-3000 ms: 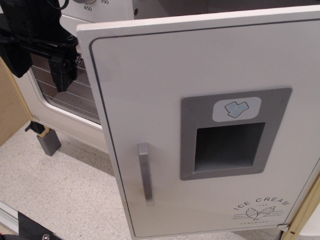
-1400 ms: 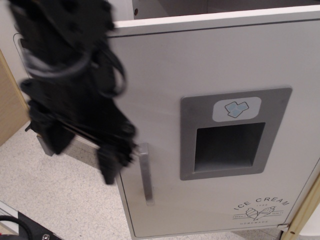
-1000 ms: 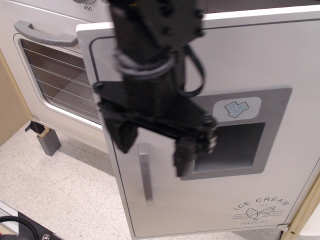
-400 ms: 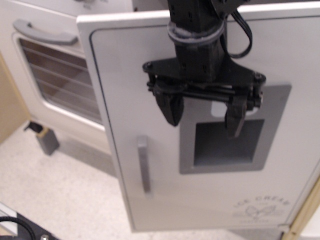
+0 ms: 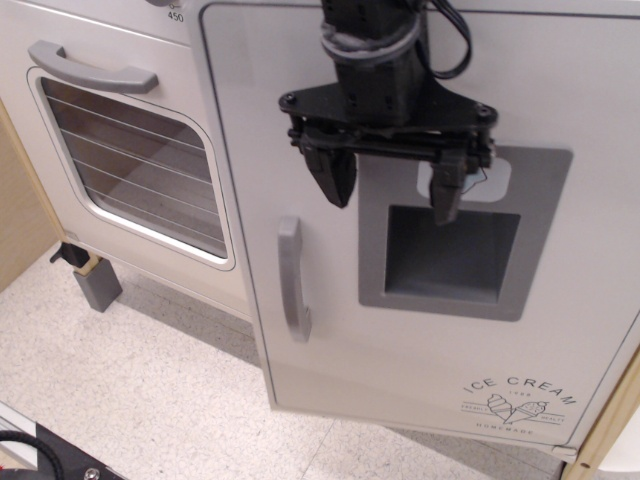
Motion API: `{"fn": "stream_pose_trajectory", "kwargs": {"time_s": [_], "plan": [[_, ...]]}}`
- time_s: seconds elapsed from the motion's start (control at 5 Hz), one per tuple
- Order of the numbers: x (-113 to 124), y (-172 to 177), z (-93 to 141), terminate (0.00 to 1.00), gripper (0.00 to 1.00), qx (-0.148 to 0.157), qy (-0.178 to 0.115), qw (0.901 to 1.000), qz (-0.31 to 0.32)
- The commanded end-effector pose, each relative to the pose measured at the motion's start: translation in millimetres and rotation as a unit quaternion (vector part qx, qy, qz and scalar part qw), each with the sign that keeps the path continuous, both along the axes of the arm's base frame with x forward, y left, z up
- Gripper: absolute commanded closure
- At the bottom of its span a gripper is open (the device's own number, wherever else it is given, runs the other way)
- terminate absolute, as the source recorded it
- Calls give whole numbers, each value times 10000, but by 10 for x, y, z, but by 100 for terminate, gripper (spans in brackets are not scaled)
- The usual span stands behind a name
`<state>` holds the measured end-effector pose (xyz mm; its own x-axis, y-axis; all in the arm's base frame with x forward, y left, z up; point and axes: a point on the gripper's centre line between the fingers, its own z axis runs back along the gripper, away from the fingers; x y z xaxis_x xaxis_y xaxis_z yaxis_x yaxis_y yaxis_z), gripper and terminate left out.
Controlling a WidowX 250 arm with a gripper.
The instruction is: Close fridge
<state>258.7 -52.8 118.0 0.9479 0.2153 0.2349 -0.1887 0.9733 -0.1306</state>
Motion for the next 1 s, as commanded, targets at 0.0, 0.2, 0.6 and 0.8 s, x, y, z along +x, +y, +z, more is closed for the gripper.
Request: {"fn": "stream_pose_trajectory", "kwargs": {"time_s": [0.0, 0.2, 0.6, 0.8], "plan": [[333, 208, 185, 0, 0, -80, -546, 9985, 27], [422, 239, 220, 0, 0, -83, -627, 9980, 79], [558, 292, 268, 0, 0, -109, -761, 9968, 195], [586, 309, 268, 0, 0, -93, -790, 9965, 241]]}}
